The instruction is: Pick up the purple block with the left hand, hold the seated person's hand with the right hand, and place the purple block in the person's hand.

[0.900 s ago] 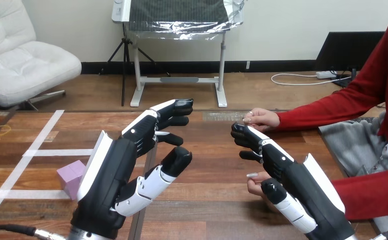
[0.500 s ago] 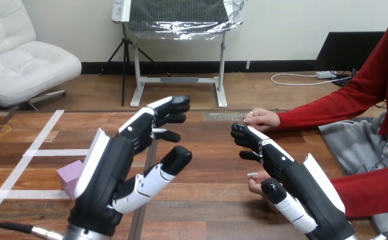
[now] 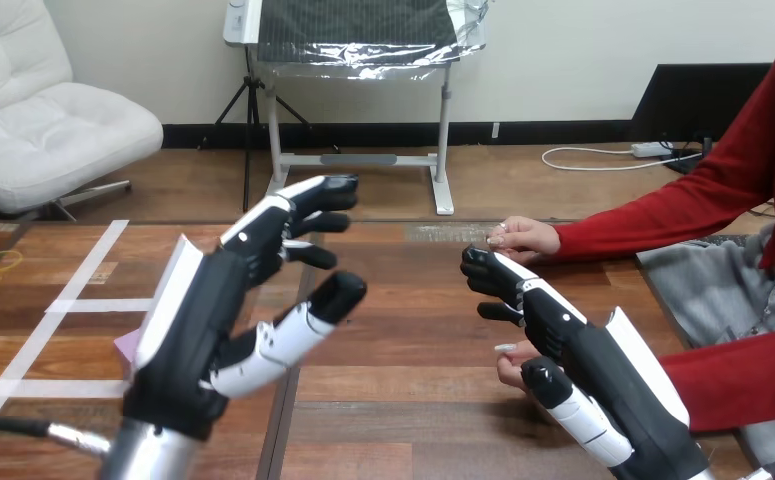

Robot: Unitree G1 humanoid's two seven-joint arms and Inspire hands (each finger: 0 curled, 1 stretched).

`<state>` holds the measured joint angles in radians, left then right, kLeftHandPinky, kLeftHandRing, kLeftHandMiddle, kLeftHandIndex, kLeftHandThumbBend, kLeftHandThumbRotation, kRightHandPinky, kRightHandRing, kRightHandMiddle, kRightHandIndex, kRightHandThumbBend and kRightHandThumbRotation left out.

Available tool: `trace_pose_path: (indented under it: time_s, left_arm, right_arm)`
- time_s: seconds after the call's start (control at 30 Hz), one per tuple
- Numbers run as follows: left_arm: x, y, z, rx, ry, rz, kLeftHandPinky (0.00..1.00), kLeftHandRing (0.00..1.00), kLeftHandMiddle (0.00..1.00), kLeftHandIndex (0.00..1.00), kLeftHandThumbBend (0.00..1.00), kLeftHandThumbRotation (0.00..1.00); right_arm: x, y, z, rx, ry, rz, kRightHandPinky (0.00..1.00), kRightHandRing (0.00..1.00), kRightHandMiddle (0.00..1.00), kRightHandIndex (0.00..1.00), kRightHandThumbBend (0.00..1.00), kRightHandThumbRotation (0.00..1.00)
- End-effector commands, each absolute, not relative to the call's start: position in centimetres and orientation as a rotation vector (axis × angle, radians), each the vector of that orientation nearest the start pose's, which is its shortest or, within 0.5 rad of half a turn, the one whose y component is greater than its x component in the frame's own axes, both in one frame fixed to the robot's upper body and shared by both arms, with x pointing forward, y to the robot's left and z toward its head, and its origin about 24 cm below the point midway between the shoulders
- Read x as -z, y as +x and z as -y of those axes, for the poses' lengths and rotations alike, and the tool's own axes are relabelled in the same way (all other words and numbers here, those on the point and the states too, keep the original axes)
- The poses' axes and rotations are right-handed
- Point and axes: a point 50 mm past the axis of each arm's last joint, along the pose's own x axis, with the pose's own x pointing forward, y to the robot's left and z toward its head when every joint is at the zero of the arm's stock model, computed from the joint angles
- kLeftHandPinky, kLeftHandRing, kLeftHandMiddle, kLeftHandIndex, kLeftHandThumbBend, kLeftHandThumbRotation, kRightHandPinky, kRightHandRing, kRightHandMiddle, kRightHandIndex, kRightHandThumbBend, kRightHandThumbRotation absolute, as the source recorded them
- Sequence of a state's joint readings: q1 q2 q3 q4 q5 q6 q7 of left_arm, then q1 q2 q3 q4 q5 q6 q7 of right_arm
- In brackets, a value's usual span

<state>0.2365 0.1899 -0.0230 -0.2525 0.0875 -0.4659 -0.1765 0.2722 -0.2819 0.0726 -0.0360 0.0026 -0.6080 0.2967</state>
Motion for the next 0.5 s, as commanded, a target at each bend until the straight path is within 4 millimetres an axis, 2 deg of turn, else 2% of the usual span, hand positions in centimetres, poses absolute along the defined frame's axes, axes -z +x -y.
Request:
trace_pose_path:
  time_s: [0.0,0.2,0.47]
  left_arm:
    - [-9.7,21.7,-17.2,0.206,0.373,0.470,0.62,0.76,0.79,0.79,0.65,0.68]
    - [-9.4,23.1,-18.0,0.180,0.443,0.445,0.59,0.74,0.78,0.79,0.61,0.65]
    - [-9.1,24.7,-18.9,0.142,0.515,0.406,0.58,0.74,0.79,0.79,0.64,0.63]
  right_arm:
    - [-6.6,19.0,17.2,-0.394,-0.299,0.412,0.85,0.91,0.91,0.91,0.84,1.00]
    - [-6.6,19.0,17.2,-0.394,-0.302,0.413,0.86,0.91,0.91,0.91,0.84,1.00]
    - [-6.7,19.0,17.2,-0.391,-0.308,0.412,0.86,0.91,0.91,0.91,0.85,1.00]
